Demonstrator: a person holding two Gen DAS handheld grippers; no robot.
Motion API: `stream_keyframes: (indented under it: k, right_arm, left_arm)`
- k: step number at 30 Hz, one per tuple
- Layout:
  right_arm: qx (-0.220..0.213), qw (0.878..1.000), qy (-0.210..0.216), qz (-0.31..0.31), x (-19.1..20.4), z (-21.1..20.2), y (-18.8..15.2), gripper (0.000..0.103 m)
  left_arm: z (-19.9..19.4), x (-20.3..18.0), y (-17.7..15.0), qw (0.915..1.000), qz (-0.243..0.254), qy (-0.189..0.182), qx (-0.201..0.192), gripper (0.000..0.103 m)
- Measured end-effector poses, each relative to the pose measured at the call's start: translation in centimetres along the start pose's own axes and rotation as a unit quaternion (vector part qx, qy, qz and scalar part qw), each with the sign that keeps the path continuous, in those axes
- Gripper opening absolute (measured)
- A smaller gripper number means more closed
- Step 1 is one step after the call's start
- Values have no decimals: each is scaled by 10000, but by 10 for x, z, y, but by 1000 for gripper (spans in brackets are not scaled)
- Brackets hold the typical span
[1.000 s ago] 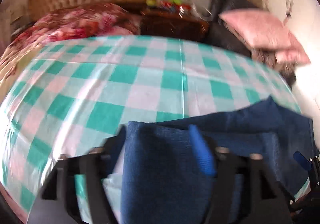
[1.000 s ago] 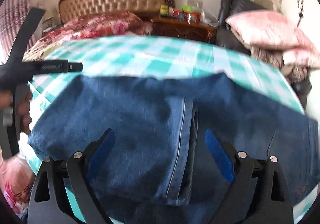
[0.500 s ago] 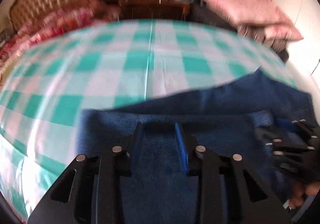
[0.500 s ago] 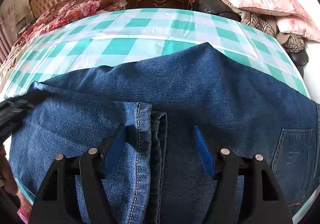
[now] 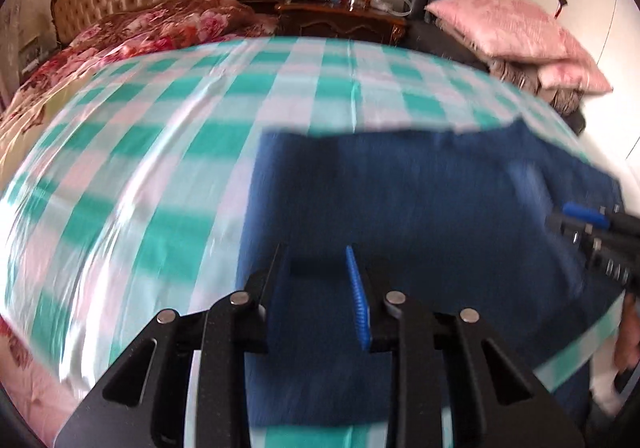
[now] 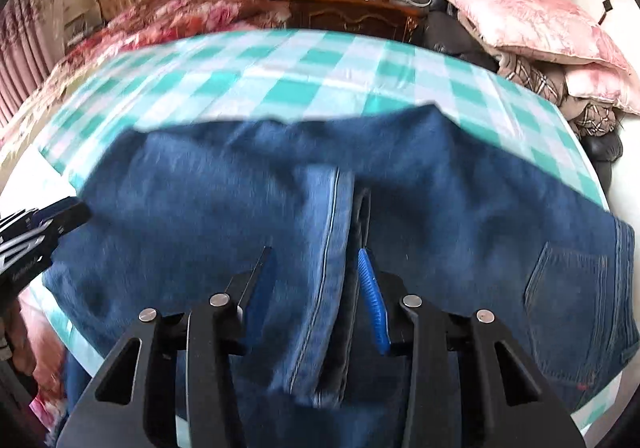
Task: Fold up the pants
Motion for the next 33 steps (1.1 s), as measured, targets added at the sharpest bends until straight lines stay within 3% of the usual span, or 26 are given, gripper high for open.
stream_keyframes:
  k: [2, 4, 7, 10, 12, 16, 20, 25, 27, 30, 33]
  right_arm:
    - [239, 9997, -41, -3, 1, 13, -12, 36]
    - [160, 9999, -21, 43, -1, 12, -15, 36]
    - [146, 9998, -101, -33, 2, 12, -16, 37]
    - [100, 9999, -134, 0, 1, 12, -18, 37]
    - [81, 9999, -143, 4, 1, 11, -20, 37]
    - [58, 9999, -151, -4, 2, 10, -21, 37]
    - [53, 9999, -149, 3, 3, 9, -22, 37]
    - [44, 9999, -142, 10, 3, 9, -23, 37]
    - [50, 9999, -126, 15, 2, 9, -22, 37]
    - [53, 9999, -106, 23, 1, 9, -22, 38]
    - [43, 9999, -117, 25, 0, 9, -22, 40]
  left_arm:
    - [0, 1, -15, 9999, 129, 47, 35, 30]
    - [-12, 1, -21, 9996, 217, 114, -117, 30]
    - [-33, -1, -27, 9988, 258, -118, -397, 31]
    - [-26, -6, -44, 9991, 430, 16, -42, 37]
    - [-27, -5, -49, 9992, 392, 15, -69, 37]
    - [-39, -8, -29, 9989, 246, -240, -321, 37]
    - [-25, -28, 20, 9979, 425, -179, -456, 37]
    - [40, -46, 66, 9981, 457, -362, 210, 37]
    - [68, -50, 71, 9970, 501, -215, 546, 38]
    - [60, -49, 69, 9978, 450, -216, 436, 41]
    - [27, -33, 51, 9995, 118, -266, 88, 45]
Point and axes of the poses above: each gripper's, at about its wrist camera, not at the fingertips, and z roughly the way its jaws point, x to its left, y to its top, the point moved 1 cm from there along z, roughly the way its jaws point, and after that the axes turned 4 degrees about -z, right-handed, at the moved point
